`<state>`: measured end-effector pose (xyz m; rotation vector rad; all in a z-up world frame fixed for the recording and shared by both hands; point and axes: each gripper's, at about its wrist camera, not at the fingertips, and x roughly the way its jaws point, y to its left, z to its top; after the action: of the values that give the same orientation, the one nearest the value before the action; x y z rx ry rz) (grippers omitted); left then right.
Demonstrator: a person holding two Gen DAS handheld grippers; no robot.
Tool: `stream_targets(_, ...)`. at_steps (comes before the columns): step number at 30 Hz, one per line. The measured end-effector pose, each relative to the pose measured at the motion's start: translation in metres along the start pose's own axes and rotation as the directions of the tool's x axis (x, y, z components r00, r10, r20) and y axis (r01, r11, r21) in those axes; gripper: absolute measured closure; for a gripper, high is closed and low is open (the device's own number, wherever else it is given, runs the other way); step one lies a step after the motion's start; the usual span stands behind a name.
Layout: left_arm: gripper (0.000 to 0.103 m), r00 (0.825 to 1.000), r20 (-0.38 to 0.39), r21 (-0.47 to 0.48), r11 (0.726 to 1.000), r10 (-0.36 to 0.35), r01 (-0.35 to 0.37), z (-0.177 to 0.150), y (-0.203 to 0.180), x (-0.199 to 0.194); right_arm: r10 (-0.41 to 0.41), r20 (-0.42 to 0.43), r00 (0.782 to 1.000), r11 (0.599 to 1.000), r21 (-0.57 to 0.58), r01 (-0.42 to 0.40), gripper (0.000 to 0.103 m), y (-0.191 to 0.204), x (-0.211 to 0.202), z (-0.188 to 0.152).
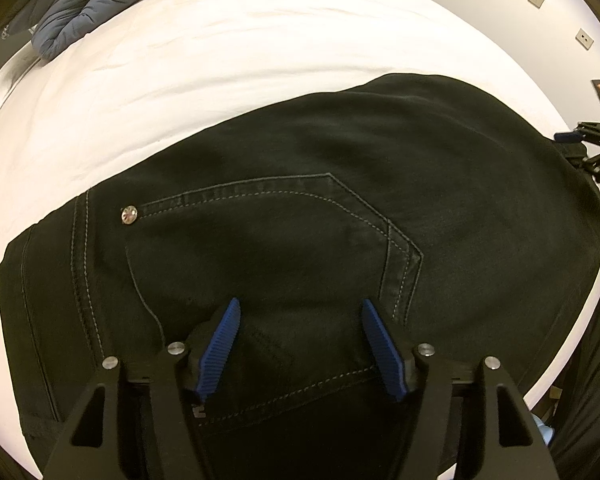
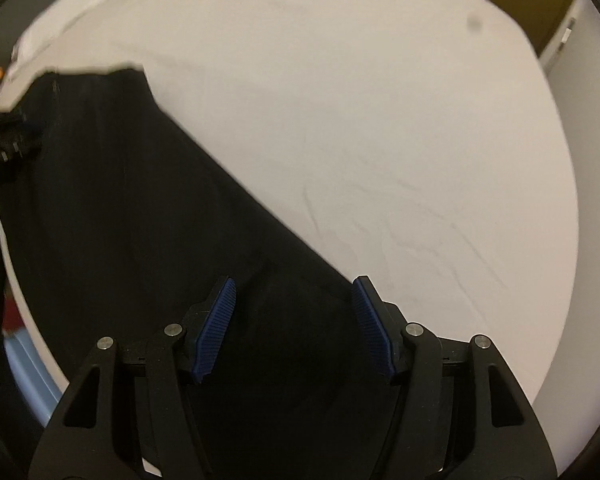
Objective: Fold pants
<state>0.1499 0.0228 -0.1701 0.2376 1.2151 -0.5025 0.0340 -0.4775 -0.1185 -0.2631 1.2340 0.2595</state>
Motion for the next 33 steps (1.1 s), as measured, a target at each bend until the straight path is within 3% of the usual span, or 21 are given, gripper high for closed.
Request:
stream_targets(2, 0.036, 1.000, -0.001, 0.002, 1.000, 0.003, -0.003, 0.001, -0.001, 0.000, -0.014, -0.042, 0.999, 1.000, -0.025, 0.013, 0.052, 0.003, 0.013, -0.003)
stream_targets(4, 0.036, 1.000, 0.000, 0.002, 1.000, 0.004, -0.004, 0.001, -0.003, 0.001, -0.005, -0.026, 1.000, 1.000, -0.010, 0.005, 0.079, 0.003, 0.014, -0.004)
stream_targets(7, 0.035, 1.000, 0.002, 0.002, 1.000, 0.007, -0.007, 0.001, -0.007, 0.001, -0.012, -0.002, 1.000, 0.999, 0.034, 0.012, 0.097, -0.002, 0.014, -0.005)
stream_targets(12, 0.035, 1.000, 0.014, -0.007, 1.000, 0.013, -0.013, 0.000, -0.012, 0.000, -0.150, 0.078, 0.986, 0.984, 0.107, 0.141, 0.100, 0.013, 0.003, -0.015)
stream_targets(14, 0.034, 1.000, 0.018, -0.008, 1.000, 0.019, -0.019, -0.001, -0.013, 0.000, -0.134, 0.112, 0.985, 0.970, 0.220, 0.107, 0.100, 0.006, 0.001, -0.022)
stream_targets(18, 0.034, 0.999, 0.023, -0.011, 1.000, 0.023, -0.022, -0.004, -0.015, -0.001, -0.144, 0.148, 0.978, 0.940, 0.328, 0.089, 0.099, -0.011, 0.015, -0.036)
stream_targets(20, 0.033, 0.999, 0.028, -0.019, 1.000, 0.021, -0.020, -0.004, -0.015, -0.002, -0.184, 0.192, 0.964, 0.919, 0.380, 0.100, 0.093, -0.018, 0.011, -0.044)
stream_targets(22, 0.033, 0.999, 0.033, -0.023, 1.000, 0.021, -0.020, -0.007, -0.013, -0.003, -0.204, 0.207, 0.957, 0.873, 0.481, 0.082, 0.092, -0.036, 0.005, -0.058)
stream_targets(25, 0.033, 0.999, 0.042, -0.032, 0.999, 0.023, -0.022, -0.009, -0.012, -0.005, -0.250, 0.180, 0.951, 0.763, 0.642, 0.079, 0.092, -0.068, -0.019, -0.085)
stream_targets(27, 0.033, 0.998, 0.051, -0.038, 0.999, 0.026, -0.024, -0.011, -0.012, -0.004, -0.198, 0.290, 0.936, 0.737, 0.673, -0.052, 0.092, -0.063, -0.057, -0.111)
stream_targets(29, 0.032, 0.998, 0.054, -0.042, 0.999, 0.032, -0.029, -0.012, -0.014, -0.005, -0.092, 0.413, 0.906, 0.712, 0.664, -0.230, 0.092, -0.037, -0.087, -0.137)
stream_targets(33, 0.032, 0.998, 0.053, -0.043, 0.998, 0.046, -0.044, -0.016, -0.017, -0.006, 0.070, 0.464, 0.883, 0.650, 0.651, -0.393, 0.092, 0.021, -0.078, -0.165)
